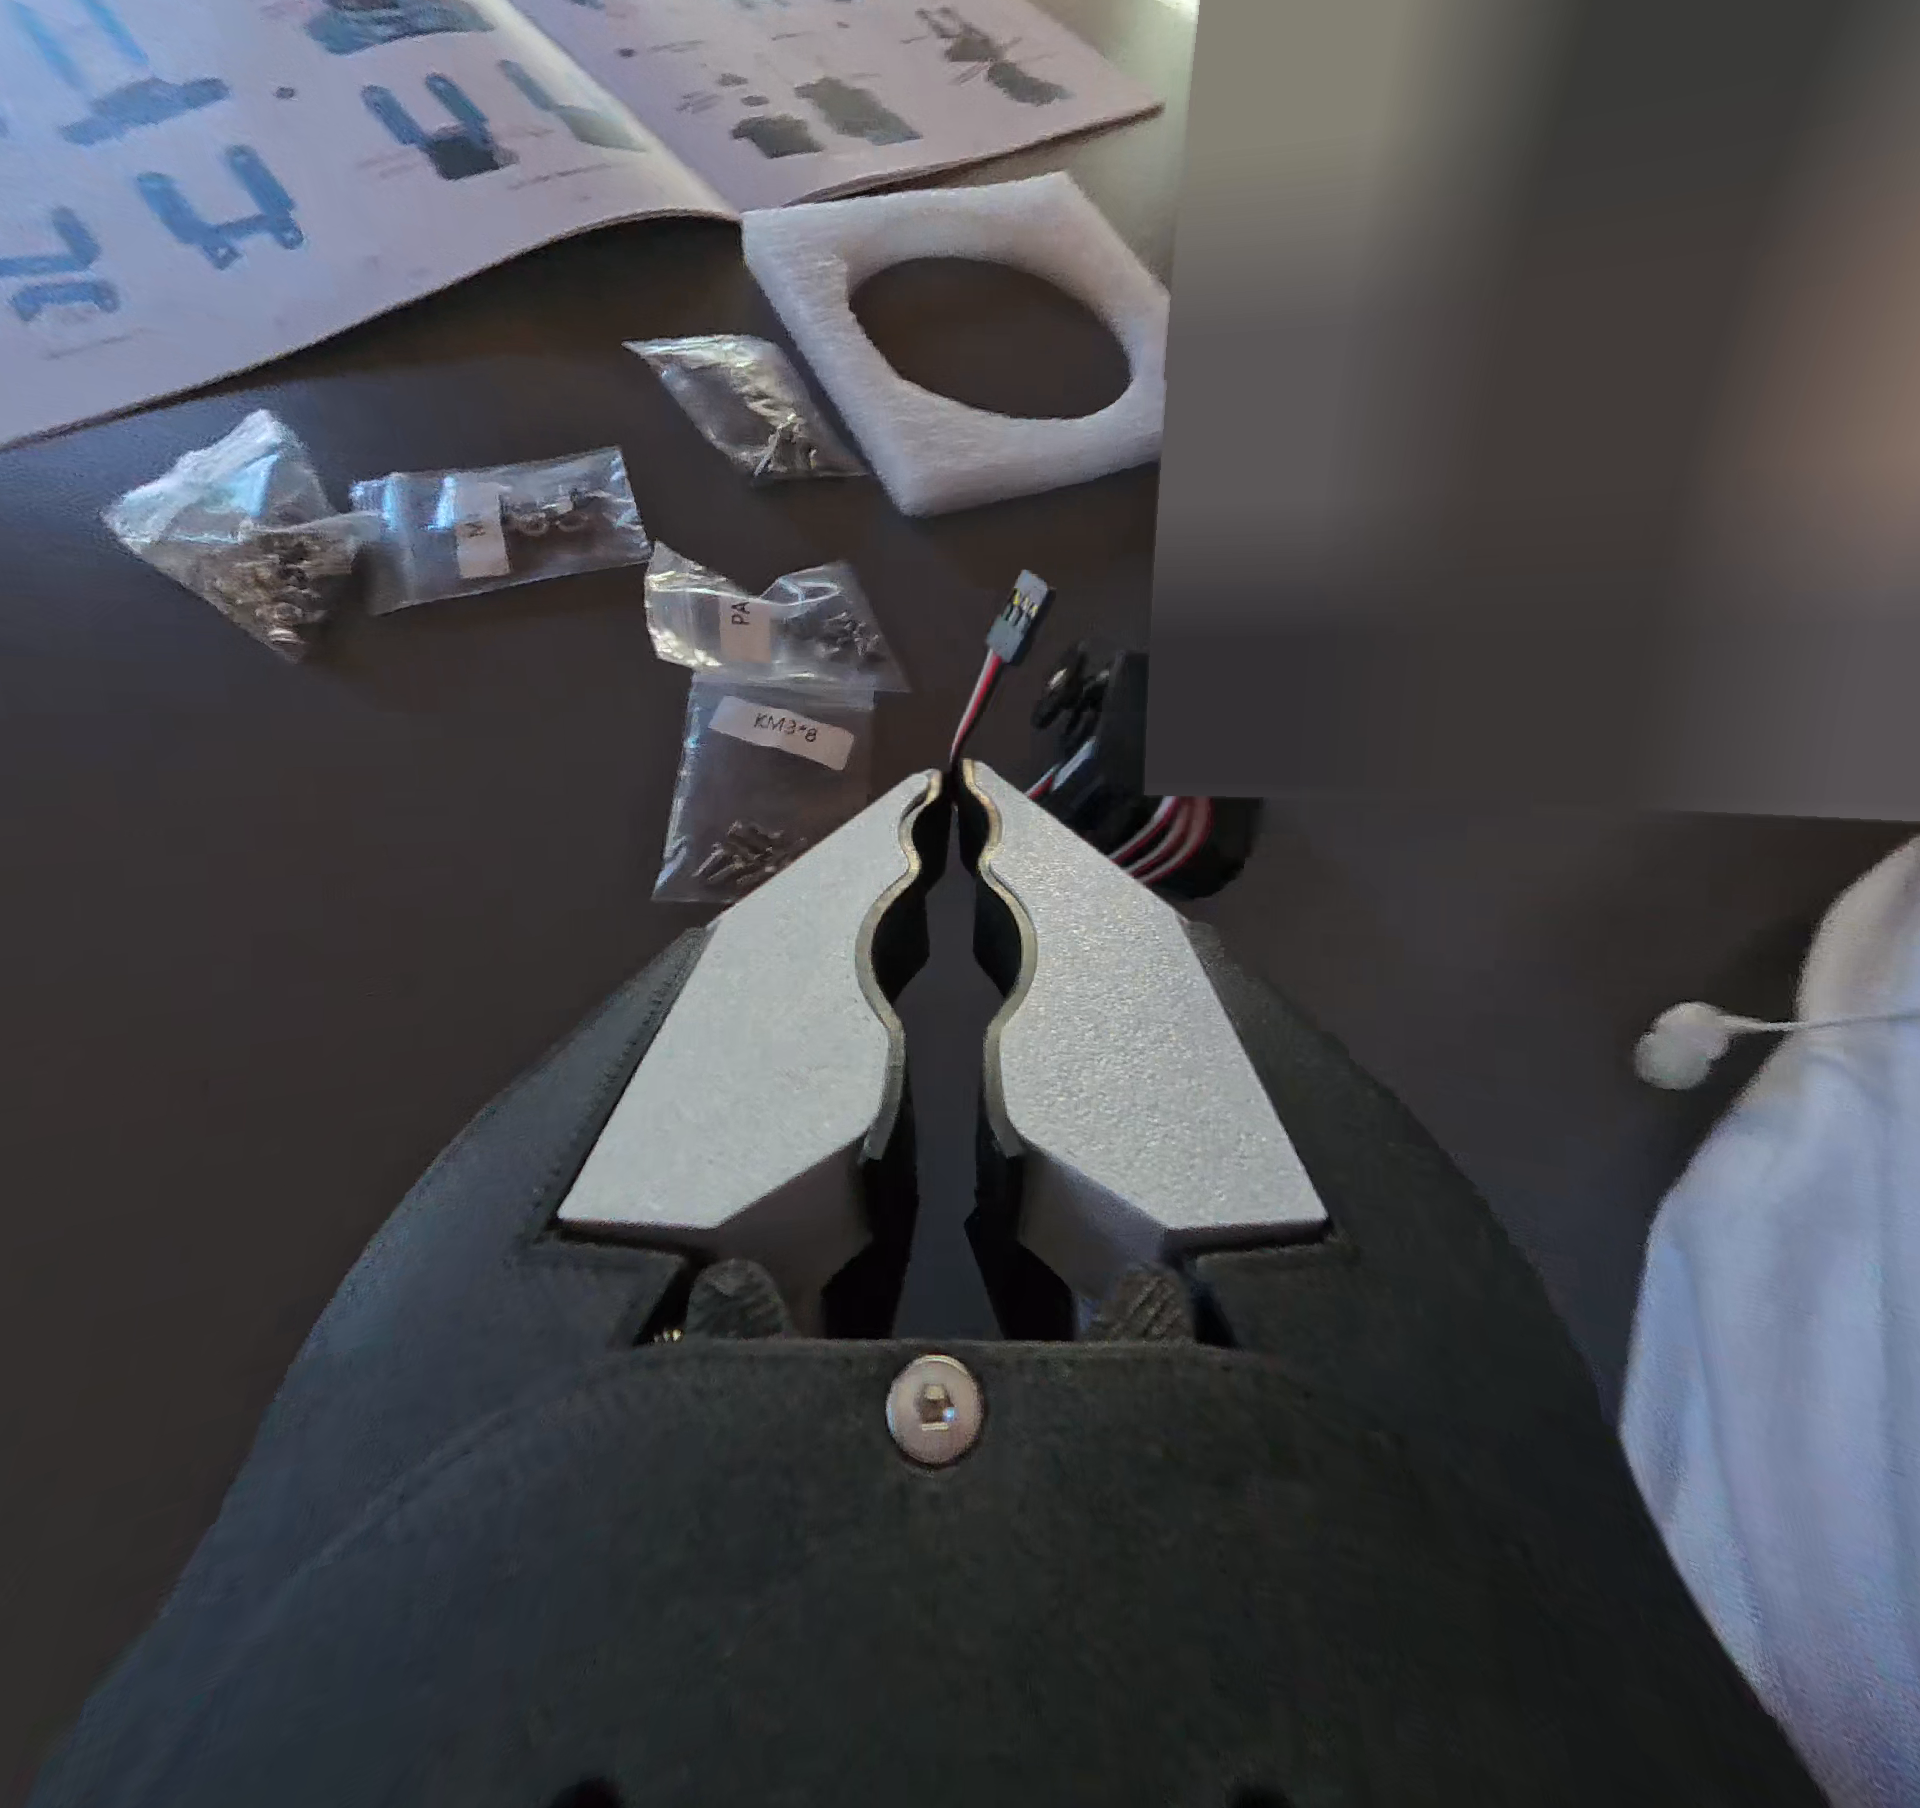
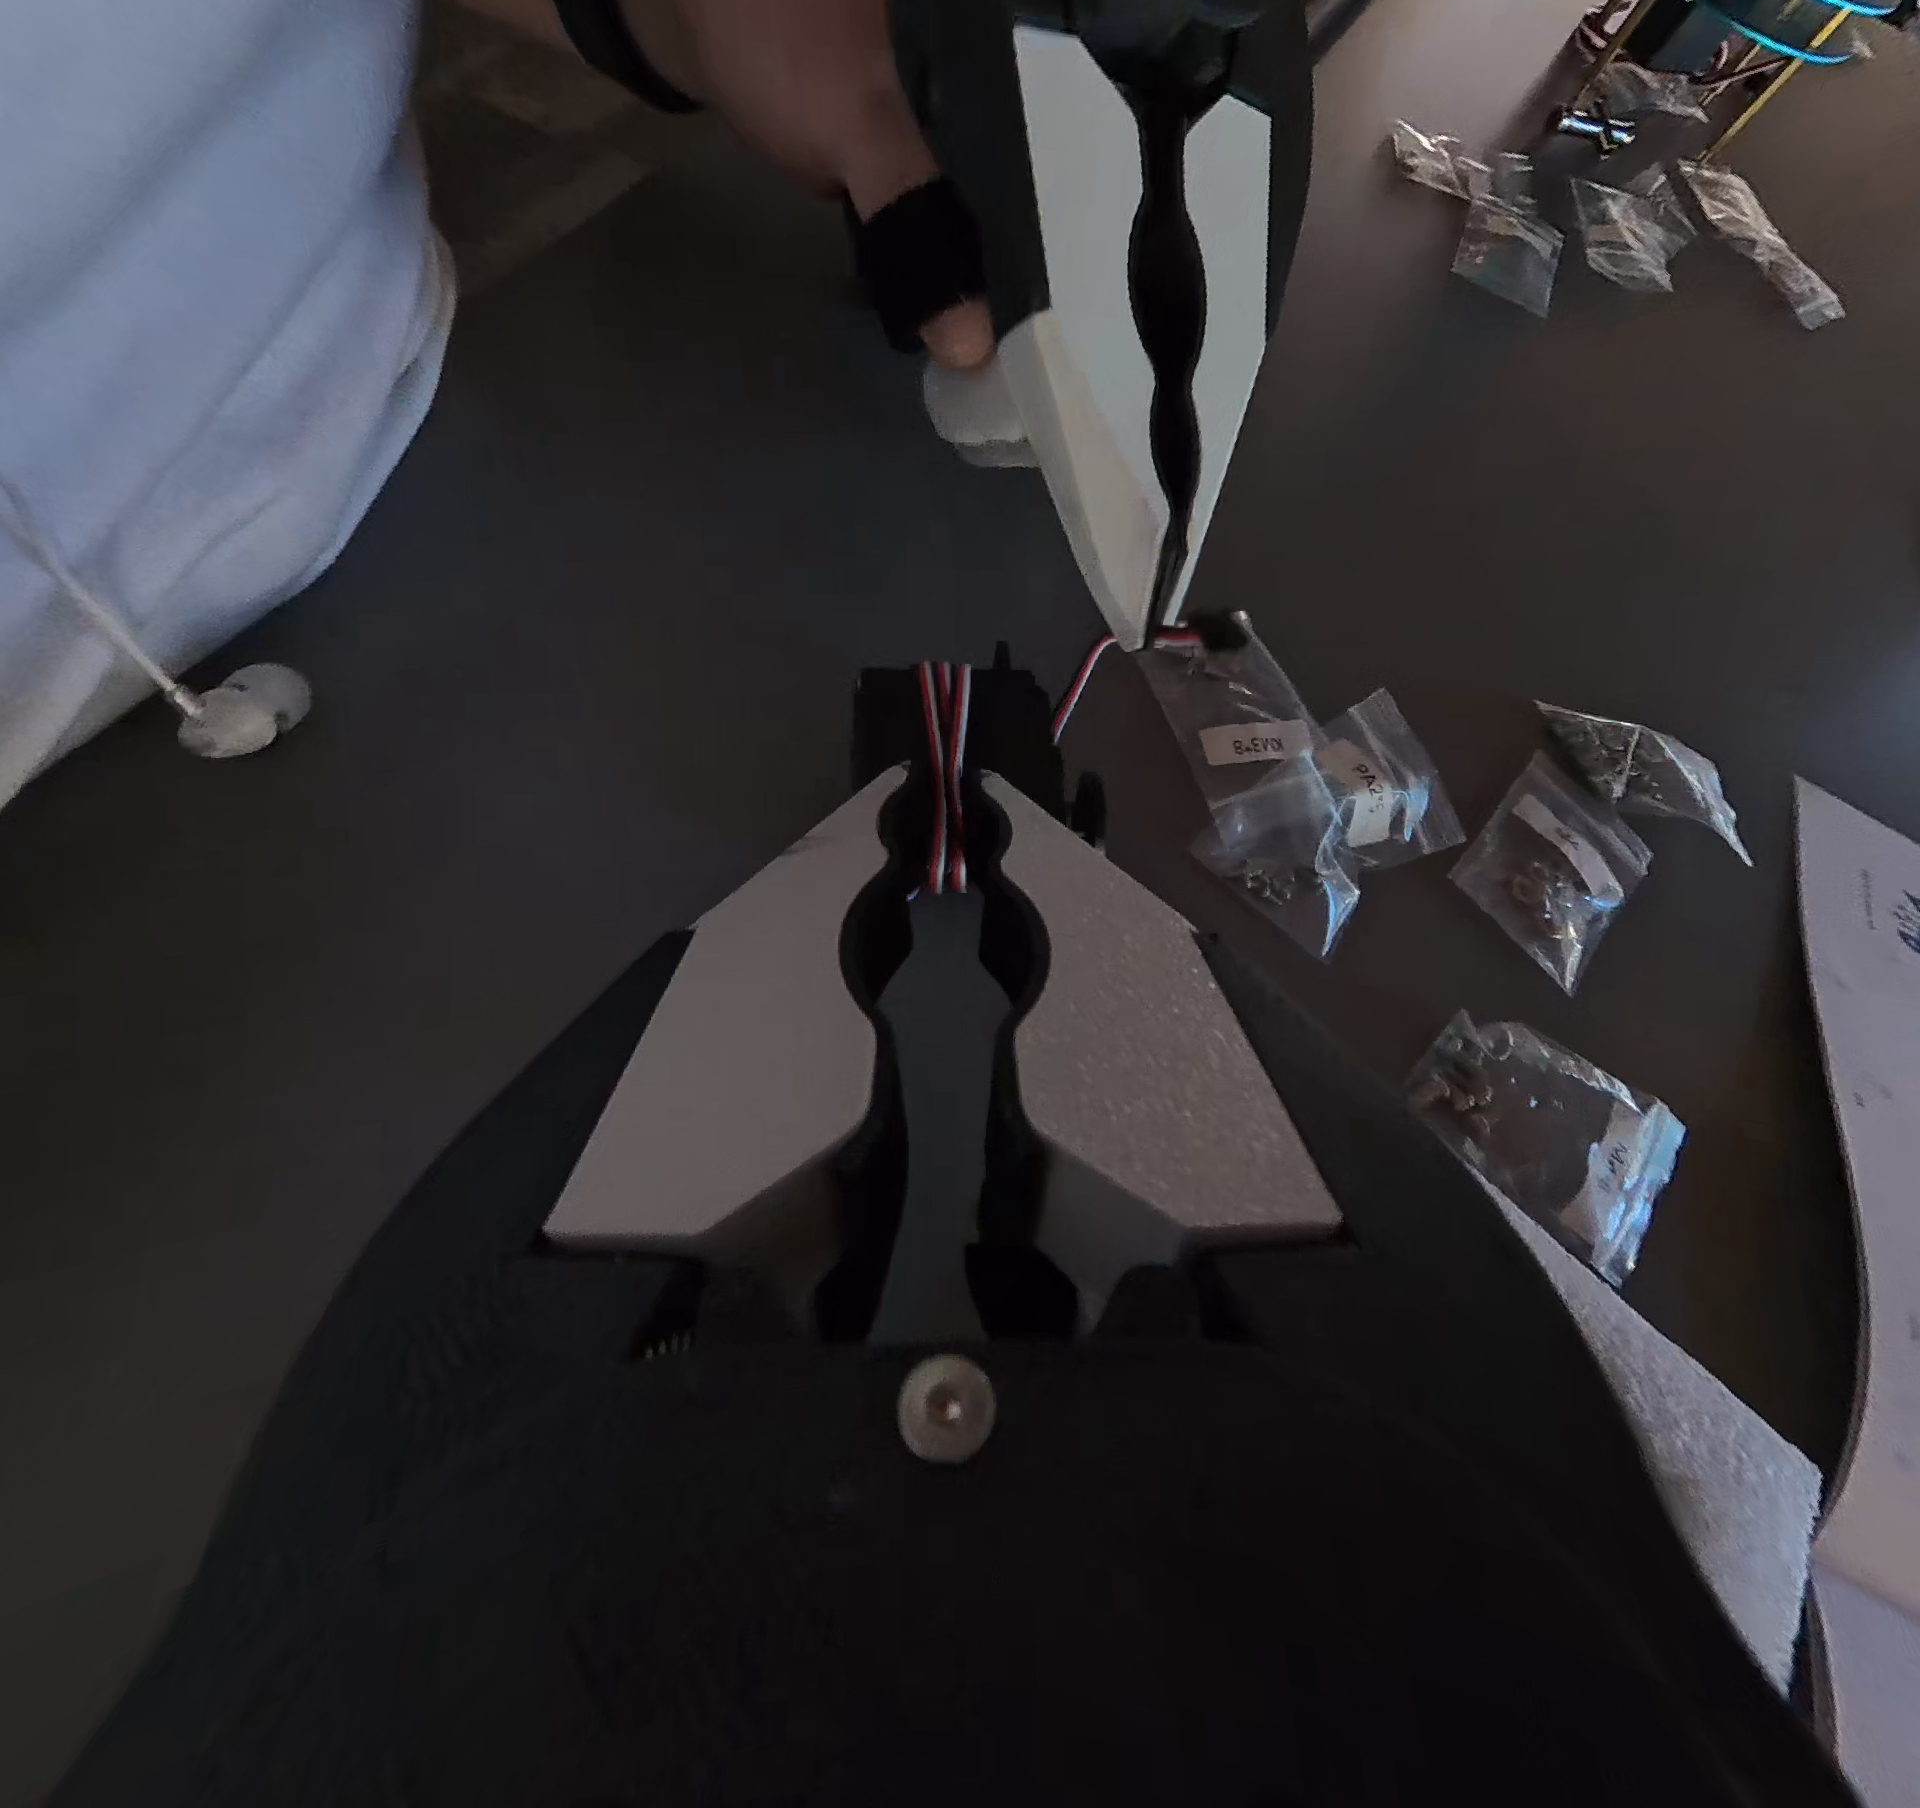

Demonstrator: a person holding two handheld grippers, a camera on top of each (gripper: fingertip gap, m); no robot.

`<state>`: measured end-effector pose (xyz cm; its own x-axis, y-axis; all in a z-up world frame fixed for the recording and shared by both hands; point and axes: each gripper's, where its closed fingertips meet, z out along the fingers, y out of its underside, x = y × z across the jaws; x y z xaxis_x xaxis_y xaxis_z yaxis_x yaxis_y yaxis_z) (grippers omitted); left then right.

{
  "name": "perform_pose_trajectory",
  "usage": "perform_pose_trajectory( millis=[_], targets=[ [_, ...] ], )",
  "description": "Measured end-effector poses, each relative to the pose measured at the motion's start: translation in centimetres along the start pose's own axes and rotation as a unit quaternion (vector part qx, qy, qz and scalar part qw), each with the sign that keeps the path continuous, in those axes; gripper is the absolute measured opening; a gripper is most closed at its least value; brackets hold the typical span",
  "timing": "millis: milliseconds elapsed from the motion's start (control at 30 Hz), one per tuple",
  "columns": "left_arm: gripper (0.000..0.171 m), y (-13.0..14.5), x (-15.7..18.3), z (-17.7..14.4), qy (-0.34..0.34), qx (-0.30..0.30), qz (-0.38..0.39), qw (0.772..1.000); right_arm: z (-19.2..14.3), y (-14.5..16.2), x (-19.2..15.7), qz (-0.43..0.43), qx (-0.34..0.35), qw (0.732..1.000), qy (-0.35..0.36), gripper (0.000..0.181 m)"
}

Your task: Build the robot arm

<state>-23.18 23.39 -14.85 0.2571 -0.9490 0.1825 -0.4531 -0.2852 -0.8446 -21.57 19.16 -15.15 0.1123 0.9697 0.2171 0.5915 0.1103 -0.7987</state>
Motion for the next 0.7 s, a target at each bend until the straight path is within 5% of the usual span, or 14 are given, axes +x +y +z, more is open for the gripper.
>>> perform_pose_trajectory(
  millis=[333,700],
  targets=[
    [0.0,0.6,0.0,-0.1,0.037,-0.013,-0.092,0.995,0.1,0.1,0.5,0.028,0.017,0.999,-0.004,0.012],
    [0.0,-5.8,1.4,-2.3,0.09,0.081,-0.083,0.989,-2.0,-1.4,2.4,0.262,0.104,0.957,-0.074,0.044]
  ],
)
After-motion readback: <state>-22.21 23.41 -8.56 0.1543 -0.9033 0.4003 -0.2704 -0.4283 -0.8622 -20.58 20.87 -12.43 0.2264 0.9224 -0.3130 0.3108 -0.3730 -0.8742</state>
